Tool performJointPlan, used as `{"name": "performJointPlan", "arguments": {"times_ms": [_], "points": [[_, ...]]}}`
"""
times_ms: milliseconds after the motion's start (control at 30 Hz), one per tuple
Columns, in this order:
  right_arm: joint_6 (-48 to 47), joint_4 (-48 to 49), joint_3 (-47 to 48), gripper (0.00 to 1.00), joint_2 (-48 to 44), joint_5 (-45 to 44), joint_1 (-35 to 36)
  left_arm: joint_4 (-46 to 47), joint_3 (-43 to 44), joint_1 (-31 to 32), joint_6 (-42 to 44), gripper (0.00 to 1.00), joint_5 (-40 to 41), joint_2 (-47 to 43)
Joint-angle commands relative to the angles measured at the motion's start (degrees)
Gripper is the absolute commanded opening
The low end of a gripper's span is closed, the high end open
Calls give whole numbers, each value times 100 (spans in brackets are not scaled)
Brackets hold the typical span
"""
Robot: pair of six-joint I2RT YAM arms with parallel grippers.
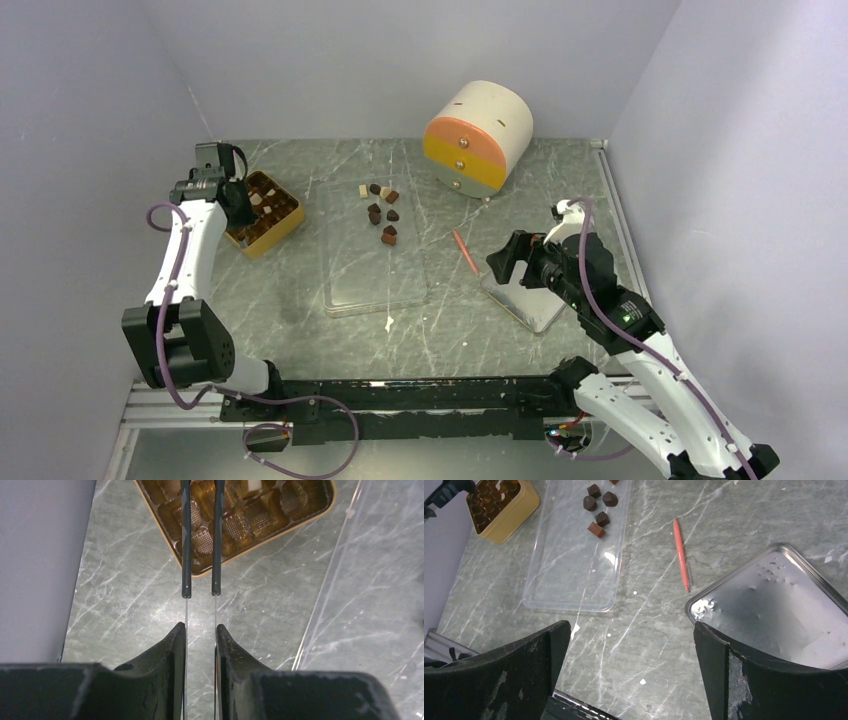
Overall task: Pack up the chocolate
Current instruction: Place the fake chocolate in the packing box.
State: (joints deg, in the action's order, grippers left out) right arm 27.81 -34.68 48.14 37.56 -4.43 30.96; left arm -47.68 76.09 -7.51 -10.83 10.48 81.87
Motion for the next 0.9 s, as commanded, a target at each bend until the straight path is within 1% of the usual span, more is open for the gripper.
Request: {"name": "performJointPlan", "arguments": {"times_ms": [0,267,533,667,867], "points": [[-170,83,97,99,27,70,20,264,-104,-89,-84,21,115,-143],[-79,184,64,99,-17,129,16,305,184,-220,-137,21,20,294],[-67,37,182,99,-100,31,17,551,100,-322,-198,22,-180,540],[-50,-25,180,99,-159,-7,16,527,178,-330,-171,28,-239,690],[-11,-57,131,99,-252,-64,17,441,345,-329,-146,31,-299,666]]}}
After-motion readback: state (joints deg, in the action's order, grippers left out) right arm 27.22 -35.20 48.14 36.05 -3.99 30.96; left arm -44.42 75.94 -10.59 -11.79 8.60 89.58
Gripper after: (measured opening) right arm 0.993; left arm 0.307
